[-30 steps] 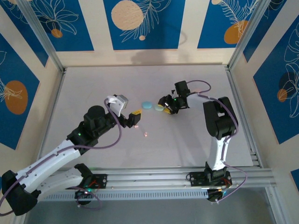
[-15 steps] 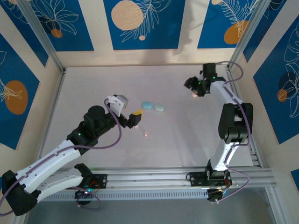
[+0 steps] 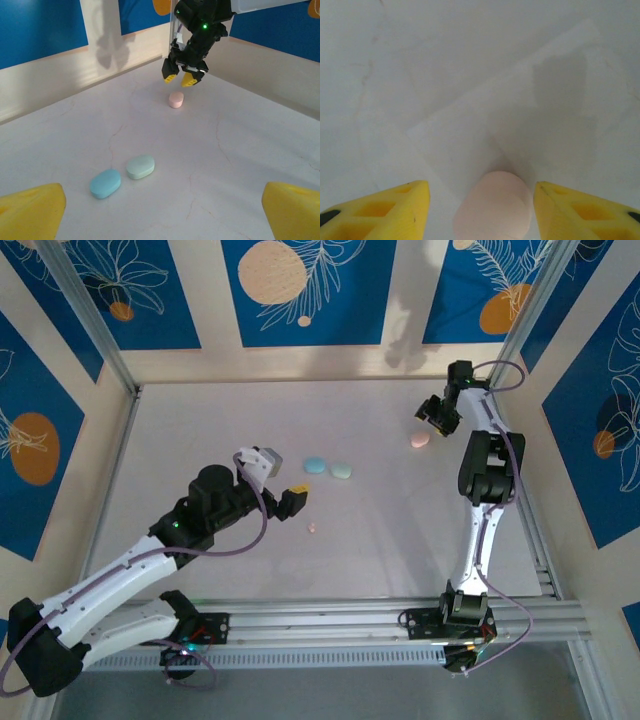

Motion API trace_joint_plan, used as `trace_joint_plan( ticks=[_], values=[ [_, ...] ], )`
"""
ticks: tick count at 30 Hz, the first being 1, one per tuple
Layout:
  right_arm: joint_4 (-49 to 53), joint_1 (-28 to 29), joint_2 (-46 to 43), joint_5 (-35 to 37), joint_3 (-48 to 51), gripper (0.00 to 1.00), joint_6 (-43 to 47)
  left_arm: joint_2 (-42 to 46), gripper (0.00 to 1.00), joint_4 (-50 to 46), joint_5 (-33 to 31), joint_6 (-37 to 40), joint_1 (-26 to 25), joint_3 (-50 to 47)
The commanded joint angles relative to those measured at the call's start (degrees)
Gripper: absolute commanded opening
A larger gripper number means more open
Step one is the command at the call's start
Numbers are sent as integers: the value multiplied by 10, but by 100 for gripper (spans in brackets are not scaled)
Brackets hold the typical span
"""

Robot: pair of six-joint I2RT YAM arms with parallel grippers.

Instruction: Insert the wireless bluetooth earbuds into the charging case

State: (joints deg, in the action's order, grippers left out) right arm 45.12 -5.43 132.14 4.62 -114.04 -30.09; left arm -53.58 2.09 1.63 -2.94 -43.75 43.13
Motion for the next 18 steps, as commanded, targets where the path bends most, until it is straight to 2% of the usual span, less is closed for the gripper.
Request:
trace_joint_plan(
  ticks=[1,6,18],
  values=[
    [61,17,-1,47,-20,60,-10,-5,100,-2,-3,6,-1,15],
    [74,23,-1,78,-12,62,-18,-5,100,-7,-2,10,0,17],
    [108,35,45,77,-54,63,-12,5,100,-10,-8,3,-1,17]
  ],
)
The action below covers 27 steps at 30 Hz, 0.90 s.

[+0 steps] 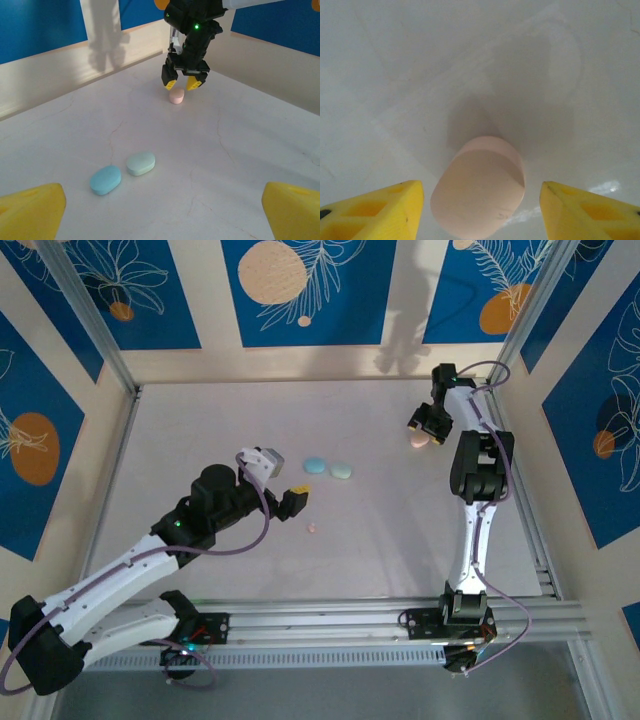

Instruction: Insert the wireless bluetooth earbuds into the charging case

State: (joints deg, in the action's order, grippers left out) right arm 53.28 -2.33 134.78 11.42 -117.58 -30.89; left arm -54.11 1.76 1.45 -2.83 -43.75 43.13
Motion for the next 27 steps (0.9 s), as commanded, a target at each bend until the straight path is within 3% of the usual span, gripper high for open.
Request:
trace_joint_plan(
  ticks=[1,11,18,23,27],
  values=[
    [27,4,21,9,-21,63,-3,12,100,-7,-7,2,-1,16],
    [46,16,42,24,-41,56,20,15,100,-5,-10,-3,-1,15],
    [53,22,34,37,-31,34,55,16,100,-4,-11,-4,-1,14],
    [29,40,-26,0,21,32,109,19,100,-3,-13,-5,-1,13],
    [-14,79,-121,-18,120,32,165,21,100,-6,-38,-19,0,13]
  ],
)
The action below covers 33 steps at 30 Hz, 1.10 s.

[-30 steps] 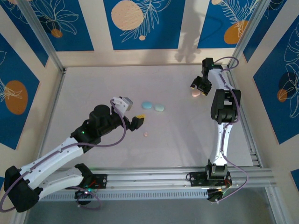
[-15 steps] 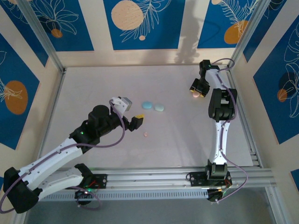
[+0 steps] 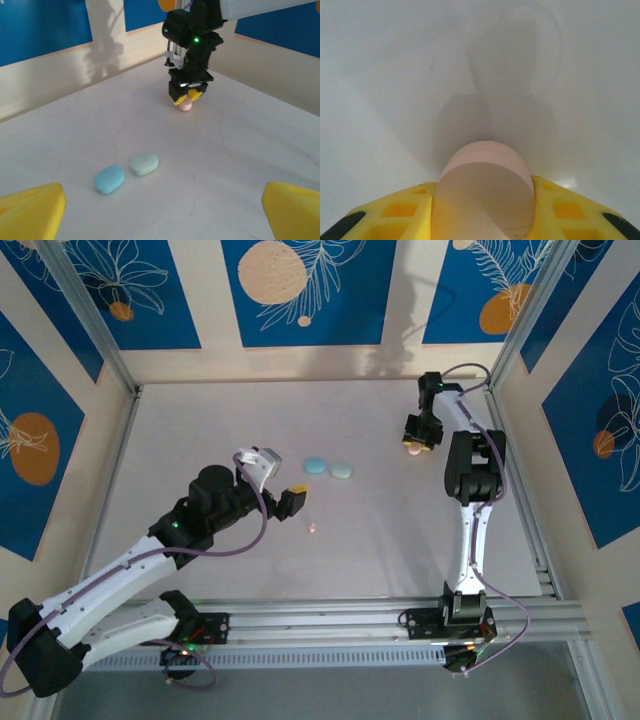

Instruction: Insert the wireless bluetooth earbuds into the charging case

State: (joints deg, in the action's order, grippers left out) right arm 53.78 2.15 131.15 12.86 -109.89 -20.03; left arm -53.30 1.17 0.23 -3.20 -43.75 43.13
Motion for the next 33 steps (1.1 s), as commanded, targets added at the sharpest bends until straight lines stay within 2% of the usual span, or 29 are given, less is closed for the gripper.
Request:
trace_joint_plan(
  ticks=[1,7,12,16,21,28,33],
  values=[
    [-40,46,-120,-44,80,32,72,13,100,-3,-34,-22,1,14],
    [-178,139,-335,-86,308,32,186,9,100,-33,-49,-52,11,27],
    [-140,213,-399,-90,386,32,252,23,100,-25,-87,-66,15,21],
    [-134,266,-405,-93,445,33,337,50,100,-15,-155,-77,16,4],
    [-138,285,-377,-108,469,33,366,84,100,-19,-208,-80,17,-13],
    [-139,317,-314,-90,466,34,380,99,100,-17,-226,-77,17,-20],
    [-146,332,-299,-83,467,39,380,90,100,-12,-219,-79,16,-19]
  ],
)
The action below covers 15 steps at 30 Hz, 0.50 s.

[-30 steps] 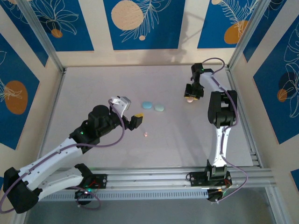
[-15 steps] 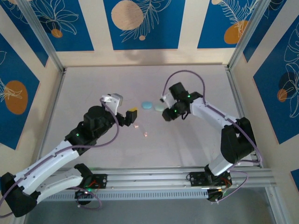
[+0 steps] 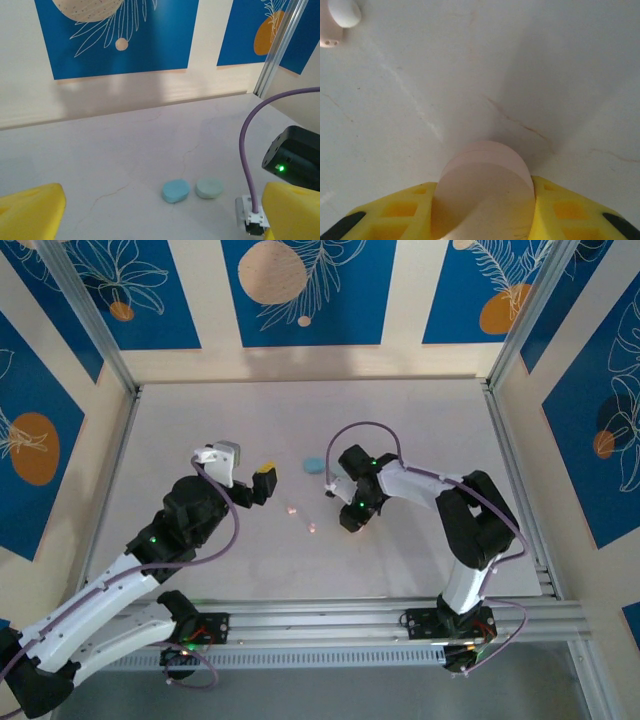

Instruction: Insert the wireless bluetooth earbuds into the charging case

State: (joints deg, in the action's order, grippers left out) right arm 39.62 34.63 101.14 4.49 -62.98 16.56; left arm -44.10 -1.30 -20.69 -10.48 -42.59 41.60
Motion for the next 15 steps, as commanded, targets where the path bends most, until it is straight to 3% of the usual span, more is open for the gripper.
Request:
trace_joint_plan(
  ticks=[1,6,15],
  values=[
    [-6,10,1,3,2,40,15,-4,100,13,-9,-6,5,-3],
    [-2,11,-7,9,21,50,6,-7,100,14,-6,-4,5,-1],
    [-58,12,-47,21,79,53,2,-21,100,17,6,-7,5,4]
  ],
)
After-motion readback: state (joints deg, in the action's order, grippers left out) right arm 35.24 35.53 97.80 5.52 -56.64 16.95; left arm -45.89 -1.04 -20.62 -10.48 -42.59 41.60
